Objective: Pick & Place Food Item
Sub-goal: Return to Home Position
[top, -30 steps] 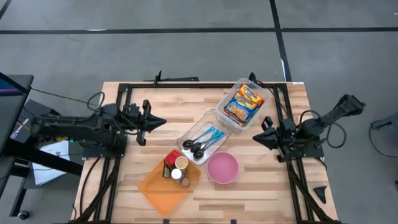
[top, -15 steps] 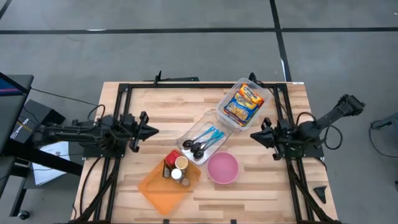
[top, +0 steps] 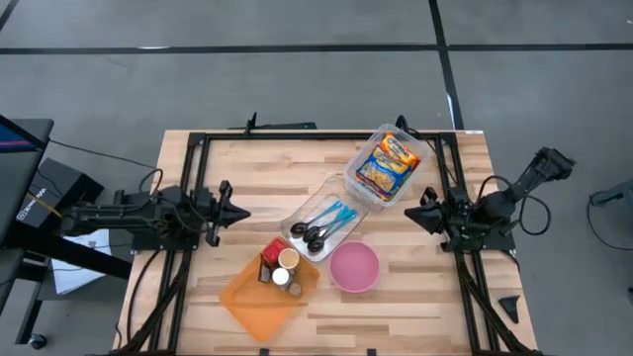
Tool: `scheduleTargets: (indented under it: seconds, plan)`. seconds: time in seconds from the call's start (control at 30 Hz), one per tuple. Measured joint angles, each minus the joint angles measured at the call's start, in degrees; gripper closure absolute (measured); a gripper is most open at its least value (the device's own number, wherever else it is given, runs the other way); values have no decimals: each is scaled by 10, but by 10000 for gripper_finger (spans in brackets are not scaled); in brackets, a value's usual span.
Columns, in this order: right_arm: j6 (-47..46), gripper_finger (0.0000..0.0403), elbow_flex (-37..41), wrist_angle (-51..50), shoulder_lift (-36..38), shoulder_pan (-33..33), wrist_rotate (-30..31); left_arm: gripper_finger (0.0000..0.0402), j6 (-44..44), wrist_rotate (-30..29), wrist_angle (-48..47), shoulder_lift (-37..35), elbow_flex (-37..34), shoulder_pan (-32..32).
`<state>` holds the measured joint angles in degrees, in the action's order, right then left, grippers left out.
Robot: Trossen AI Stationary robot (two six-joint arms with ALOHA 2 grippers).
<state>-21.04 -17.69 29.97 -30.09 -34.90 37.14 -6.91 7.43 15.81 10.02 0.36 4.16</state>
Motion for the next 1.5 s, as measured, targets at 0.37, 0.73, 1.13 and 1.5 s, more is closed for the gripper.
scheduleTargets:
  seconds: [0.37, 0.73, 1.13, 1.5]
  plan:
    - [13, 403, 0, -4, 2, -11, 9, 400, -4, 0, -78, -20, 0, 0]
    - [15, 403, 0, -66, 2, -1, -68, 398, -32, -1, -83, -7, 0, 0]
    - [37, 403, 33, -125, 36, 115, -285, 399, -32, -1, -83, -5, 0, 0]
    - [35, 403, 172, -182, 259, 221, -392, 399, -33, -1, -82, -5, 0, 0]
